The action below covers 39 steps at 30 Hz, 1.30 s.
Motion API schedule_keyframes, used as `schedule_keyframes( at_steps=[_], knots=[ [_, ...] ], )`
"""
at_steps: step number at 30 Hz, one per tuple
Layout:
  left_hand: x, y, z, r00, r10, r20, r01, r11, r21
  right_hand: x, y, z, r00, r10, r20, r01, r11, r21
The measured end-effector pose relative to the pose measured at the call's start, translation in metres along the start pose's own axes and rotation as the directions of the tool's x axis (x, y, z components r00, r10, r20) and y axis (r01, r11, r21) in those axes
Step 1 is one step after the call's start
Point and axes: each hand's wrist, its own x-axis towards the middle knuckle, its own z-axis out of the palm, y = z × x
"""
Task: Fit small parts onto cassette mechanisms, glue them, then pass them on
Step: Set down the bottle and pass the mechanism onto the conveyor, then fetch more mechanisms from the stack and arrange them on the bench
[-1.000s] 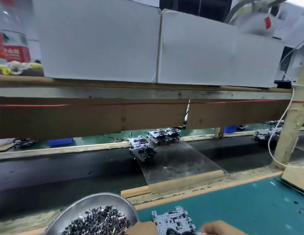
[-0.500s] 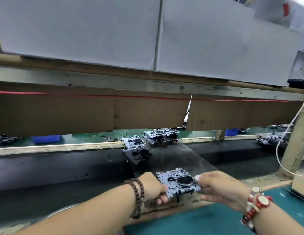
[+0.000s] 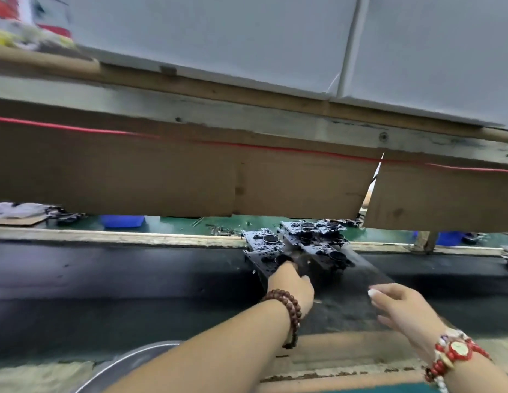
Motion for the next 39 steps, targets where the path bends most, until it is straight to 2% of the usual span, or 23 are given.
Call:
schedule_keyframes(
  at_steps=[3,5,8,11,15,20,24,28,32,34,36,39],
  knots=[
    [-0.037,-0.009,-0.018,0.998,-0.07,0.005,0.07,0.989,-0.127,-0.032,-0.024,0.002,0.989,-0.137,0.052,0.142,0.984,-0.11],
    [-0.068,-0.002,-0.035,0.999,-0.044,0.031,0.046,0.994,-0.099,-0.066,-0.051,0.002,0.963,-0.224,0.151,0.249,0.953,-0.174],
    [-0.113,0.025,-0.075,0.993,0.109,0.041,-0.11,0.993,0.036,-0.121,-0.097,-0.004,0.902,-0.314,0.296,0.382,0.9,-0.211],
    [-0.164,0.061,-0.122,0.98,0.196,-0.023,-0.191,0.972,0.139,-0.169,-0.131,-0.018,0.828,-0.379,0.414,0.468,0.873,-0.137],
    [-0.245,0.095,-0.183,0.965,0.249,-0.078,-0.226,0.947,0.227,-0.219,-0.151,-0.054,0.725,-0.512,0.461,0.583,0.812,-0.014],
    [-0.343,0.082,-0.23,0.971,0.217,-0.101,-0.16,0.903,0.398,-0.286,-0.157,-0.075,0.671,-0.575,0.468,0.547,0.81,0.212],
    [-0.398,0.033,-0.237,0.99,0.016,-0.137,0.055,0.867,0.496,-0.355,-0.146,-0.048,0.604,-0.538,0.589,0.45,0.839,0.306],
    [-0.426,-0.021,-0.234,0.975,-0.124,-0.185,0.213,0.76,0.615,-0.403,-0.112,0.008,0.565,-0.415,0.713,0.397,0.894,0.206],
    [-0.433,-0.057,-0.237,0.95,-0.167,-0.265,0.307,0.672,0.674,-0.417,-0.078,0.067,0.527,-0.293,0.798,0.344,0.932,0.115],
    [-0.432,-0.071,-0.239,0.942,-0.189,-0.277,0.333,0.606,0.722,-0.421,-0.067,0.091,0.486,-0.245,0.839,0.347,0.935,0.073],
    [-0.43,-0.083,-0.238,0.924,-0.261,-0.28,0.382,0.567,0.73,-0.42,-0.057,0.115,0.448,-0.198,0.872,0.359,0.933,0.027],
    [-0.425,-0.095,-0.235,0.895,-0.372,-0.247,0.423,0.531,0.734,-0.424,-0.052,0.141,0.455,-0.16,0.876,0.41,0.911,-0.047]
  ],
)
